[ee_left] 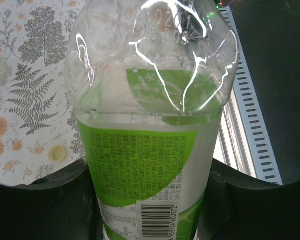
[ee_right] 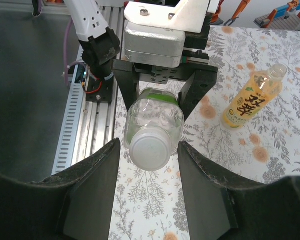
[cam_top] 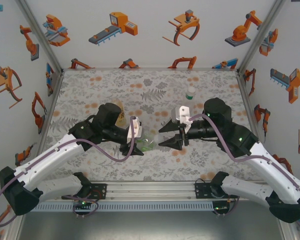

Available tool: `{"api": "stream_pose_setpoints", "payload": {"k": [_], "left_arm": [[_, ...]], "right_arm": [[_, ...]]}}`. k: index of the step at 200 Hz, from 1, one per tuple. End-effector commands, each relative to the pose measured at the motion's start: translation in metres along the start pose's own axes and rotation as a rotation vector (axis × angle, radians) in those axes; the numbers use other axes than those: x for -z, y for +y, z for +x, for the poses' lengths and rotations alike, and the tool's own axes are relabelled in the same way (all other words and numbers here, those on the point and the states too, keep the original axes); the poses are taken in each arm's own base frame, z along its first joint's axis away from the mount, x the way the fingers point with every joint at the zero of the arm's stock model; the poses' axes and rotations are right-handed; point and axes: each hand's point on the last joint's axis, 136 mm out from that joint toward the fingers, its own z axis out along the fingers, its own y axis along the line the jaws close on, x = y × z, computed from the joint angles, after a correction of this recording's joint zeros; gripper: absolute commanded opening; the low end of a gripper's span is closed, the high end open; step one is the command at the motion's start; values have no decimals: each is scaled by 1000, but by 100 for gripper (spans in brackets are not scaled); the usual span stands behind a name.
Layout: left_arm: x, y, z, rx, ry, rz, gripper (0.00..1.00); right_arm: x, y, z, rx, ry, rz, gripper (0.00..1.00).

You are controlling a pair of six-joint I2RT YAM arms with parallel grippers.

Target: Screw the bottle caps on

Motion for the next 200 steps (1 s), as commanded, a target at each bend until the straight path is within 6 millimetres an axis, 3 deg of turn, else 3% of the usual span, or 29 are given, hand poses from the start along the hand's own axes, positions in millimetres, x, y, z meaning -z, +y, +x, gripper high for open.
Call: {"api": "stream_pose_setpoints", "payload": {"k": [1, 92, 118, 125, 138, 167, 200], "left_arm": [[4, -4, -16, -24, -45, 21, 0], [6, -4, -20, -37, -57, 14, 0], [7, -1, -20, -44, -56, -6, 0], [7, 2, -19, -48, -52, -28, 0], [9, 13, -18, -58, -43, -99, 0], [18, 47, -16, -97, -29, -318, 0], [27, 71, -23, -135, -32, -452, 0]], "right_arm": [[-4, -2, 4, 12, 10, 7, 48], [-7, -11, 9, -4, 28, 38, 41], [-7, -22, 10, -30, 41, 101, 25], [-7, -27, 11, -49, 46, 130, 20], [-4, -42, 13, -99, 50, 217, 0], [1, -69, 14, -248, -2, 373, 0], [7, -96, 22, -473, -78, 530, 0]]}}
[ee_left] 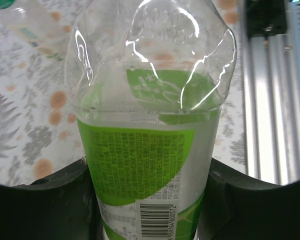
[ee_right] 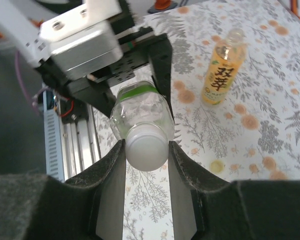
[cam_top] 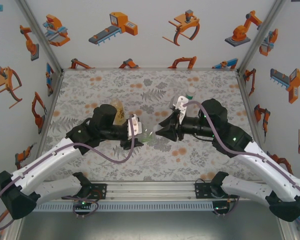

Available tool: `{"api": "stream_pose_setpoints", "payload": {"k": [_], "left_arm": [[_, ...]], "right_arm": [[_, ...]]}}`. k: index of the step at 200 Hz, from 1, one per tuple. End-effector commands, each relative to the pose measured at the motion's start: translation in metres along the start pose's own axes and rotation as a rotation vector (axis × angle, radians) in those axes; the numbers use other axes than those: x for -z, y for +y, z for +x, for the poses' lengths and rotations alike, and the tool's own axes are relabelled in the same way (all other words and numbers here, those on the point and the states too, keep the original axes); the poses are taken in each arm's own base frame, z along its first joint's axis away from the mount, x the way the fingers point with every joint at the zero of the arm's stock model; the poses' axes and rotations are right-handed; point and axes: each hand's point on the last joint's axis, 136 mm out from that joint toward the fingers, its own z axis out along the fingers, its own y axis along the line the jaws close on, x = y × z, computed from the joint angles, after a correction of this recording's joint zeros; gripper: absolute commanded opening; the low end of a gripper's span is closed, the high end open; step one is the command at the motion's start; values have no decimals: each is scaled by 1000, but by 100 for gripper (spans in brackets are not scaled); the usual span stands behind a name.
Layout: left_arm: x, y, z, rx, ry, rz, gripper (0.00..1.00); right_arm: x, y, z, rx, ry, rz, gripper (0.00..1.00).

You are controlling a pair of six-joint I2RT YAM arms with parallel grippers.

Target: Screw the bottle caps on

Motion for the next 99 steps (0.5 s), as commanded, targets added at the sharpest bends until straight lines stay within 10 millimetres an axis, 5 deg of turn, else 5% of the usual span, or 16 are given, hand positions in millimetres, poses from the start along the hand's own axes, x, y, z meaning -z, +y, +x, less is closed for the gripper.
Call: {"api": "stream_pose_setpoints", "payload": {"k": [1, 59, 99], "left_arm": [[8, 34, -27, -76, -75, -179, 0], [7, 73, -30, -75, -68, -362, 0], [-4, 81, -29, -51, -52, -361, 0]], "right_arm": [[-1, -44, -5, -250, -75, 231, 0], [8, -89, 13, -774, -144, 491, 0], [3, -92, 17, -975, -198, 487, 0]]}}
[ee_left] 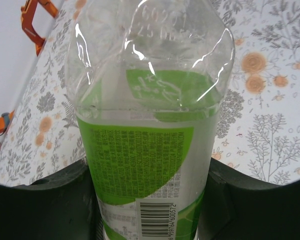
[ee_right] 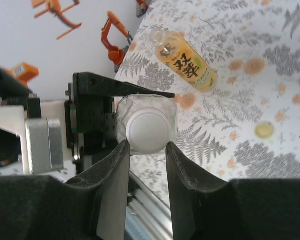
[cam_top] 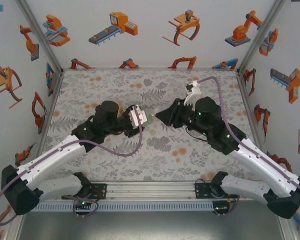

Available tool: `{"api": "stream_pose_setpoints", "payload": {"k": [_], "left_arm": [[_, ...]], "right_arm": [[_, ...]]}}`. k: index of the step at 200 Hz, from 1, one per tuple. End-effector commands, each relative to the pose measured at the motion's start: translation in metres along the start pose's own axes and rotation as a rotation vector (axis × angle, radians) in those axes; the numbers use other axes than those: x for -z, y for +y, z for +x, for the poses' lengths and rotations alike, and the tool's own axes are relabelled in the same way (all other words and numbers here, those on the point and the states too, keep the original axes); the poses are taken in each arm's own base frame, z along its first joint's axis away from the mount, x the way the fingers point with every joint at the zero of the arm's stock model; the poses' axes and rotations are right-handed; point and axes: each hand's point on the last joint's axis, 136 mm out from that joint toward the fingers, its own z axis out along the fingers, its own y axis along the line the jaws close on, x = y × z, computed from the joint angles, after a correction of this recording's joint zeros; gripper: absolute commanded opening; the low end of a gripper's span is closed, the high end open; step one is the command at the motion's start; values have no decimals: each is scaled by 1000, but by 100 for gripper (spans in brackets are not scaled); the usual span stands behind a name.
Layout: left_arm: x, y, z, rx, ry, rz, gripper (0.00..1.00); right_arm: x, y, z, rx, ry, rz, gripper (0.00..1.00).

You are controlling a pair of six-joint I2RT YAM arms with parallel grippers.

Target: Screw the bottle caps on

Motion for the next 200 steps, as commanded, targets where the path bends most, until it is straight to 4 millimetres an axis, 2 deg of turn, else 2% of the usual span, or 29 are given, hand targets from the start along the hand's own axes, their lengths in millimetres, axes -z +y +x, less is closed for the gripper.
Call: {"api": "stream_pose_setpoints", "payload": {"k": [1, 43, 60, 77, 96, 117, 160, 200], "left_arm": [[2, 17, -32, -7, -103, -55, 0], [-2, 9, -39, 15, -139, 0, 0], [-3, 7, -42, 30, -150, 18, 0], [-3, 7, -45, 56, -158, 25, 0], [-3, 9, -48, 85, -167, 23, 0], [-6, 14, -49, 118, -169, 3, 0], [-14, 24, -46, 157, -157, -41, 0], [-14, 31, -49, 180, -166, -74, 0]], "right_arm": [[-2, -15, -5, -211, -47, 63, 0], [4, 2, -23, -16, -142, -23, 0], [9, 8, -28, 70, -156, -39, 22], [10, 15, -29, 144, -154, -61, 39], [8, 17, -28, 186, -145, -72, 52], [1, 18, -26, 184, -129, -70, 63], [-19, 14, -23, 168, -93, -40, 69], [-37, 15, -22, 119, -78, -42, 70]]}}
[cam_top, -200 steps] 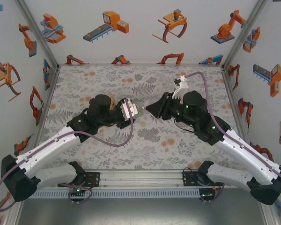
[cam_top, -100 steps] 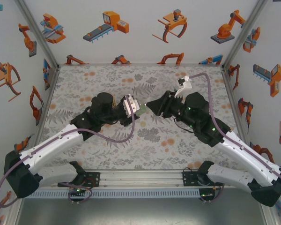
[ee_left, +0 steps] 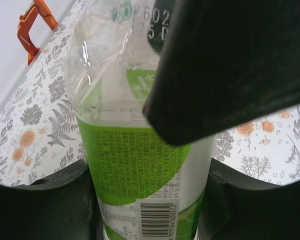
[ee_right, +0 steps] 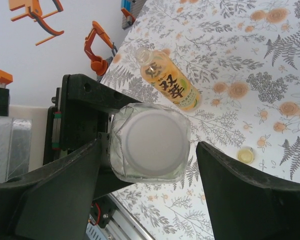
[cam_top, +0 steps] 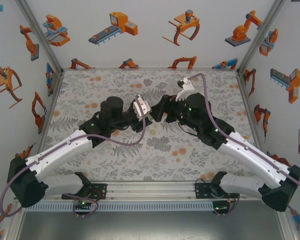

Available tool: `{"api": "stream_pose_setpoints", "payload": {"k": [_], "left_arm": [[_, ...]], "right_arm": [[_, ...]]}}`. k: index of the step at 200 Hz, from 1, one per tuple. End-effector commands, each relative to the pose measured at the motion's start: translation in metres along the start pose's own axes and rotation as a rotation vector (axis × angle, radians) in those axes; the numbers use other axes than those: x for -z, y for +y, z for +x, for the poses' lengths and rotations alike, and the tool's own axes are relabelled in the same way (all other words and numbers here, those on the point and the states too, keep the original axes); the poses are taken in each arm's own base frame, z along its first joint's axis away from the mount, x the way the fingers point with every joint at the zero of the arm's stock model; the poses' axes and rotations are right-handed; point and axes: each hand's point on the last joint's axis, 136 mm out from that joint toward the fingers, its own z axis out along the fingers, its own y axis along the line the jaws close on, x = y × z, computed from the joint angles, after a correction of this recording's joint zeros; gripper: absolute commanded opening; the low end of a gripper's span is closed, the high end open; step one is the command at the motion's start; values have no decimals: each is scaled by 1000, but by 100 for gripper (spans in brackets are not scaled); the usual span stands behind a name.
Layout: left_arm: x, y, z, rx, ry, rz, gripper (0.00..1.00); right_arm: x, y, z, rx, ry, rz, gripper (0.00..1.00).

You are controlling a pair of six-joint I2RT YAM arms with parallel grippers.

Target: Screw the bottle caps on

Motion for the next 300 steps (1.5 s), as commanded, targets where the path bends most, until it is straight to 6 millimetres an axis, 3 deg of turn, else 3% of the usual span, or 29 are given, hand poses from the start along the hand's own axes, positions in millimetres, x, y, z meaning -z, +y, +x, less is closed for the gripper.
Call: {"api": "stream_pose_setpoints", "payload": {"k": [1, 69, 111, 122, 139, 148, 180, 207, 243, 300], "left_arm": [[4, 13, -30, 20, -80, -51, 0], [3, 13, -34, 36, -108, -48, 0], [3, 11, -32, 40, -107, -41, 0], [4, 12, -30, 41, -102, -47, 10], [6, 12, -28, 42, -97, -55, 43], [7, 13, -26, 44, -95, -65, 56], [20, 17, -21, 77, -106, -101, 75], [35, 21, -11, 123, -105, -128, 83], [54, 28, 6, 200, -75, -177, 84], [79, 49, 27, 411, -40, -270, 88]], "right_arm": [[-3, 14, -18, -35, -44, -46, 70], [-25, 10, -12, -64, -30, -36, 69], [-29, 7, -12, -48, -37, -21, 60], [-29, 5, -12, -37, -39, -9, 57], [-30, 1, -11, -21, -35, 16, 54], [-30, -2, -11, -6, -33, 31, 52], [-33, -15, -11, 73, -28, 106, 49], [-41, -37, -11, 130, -17, 182, 48], [-62, -79, -11, 228, -8, 312, 48], [-103, -167, -6, 255, -60, 462, 46]]}}
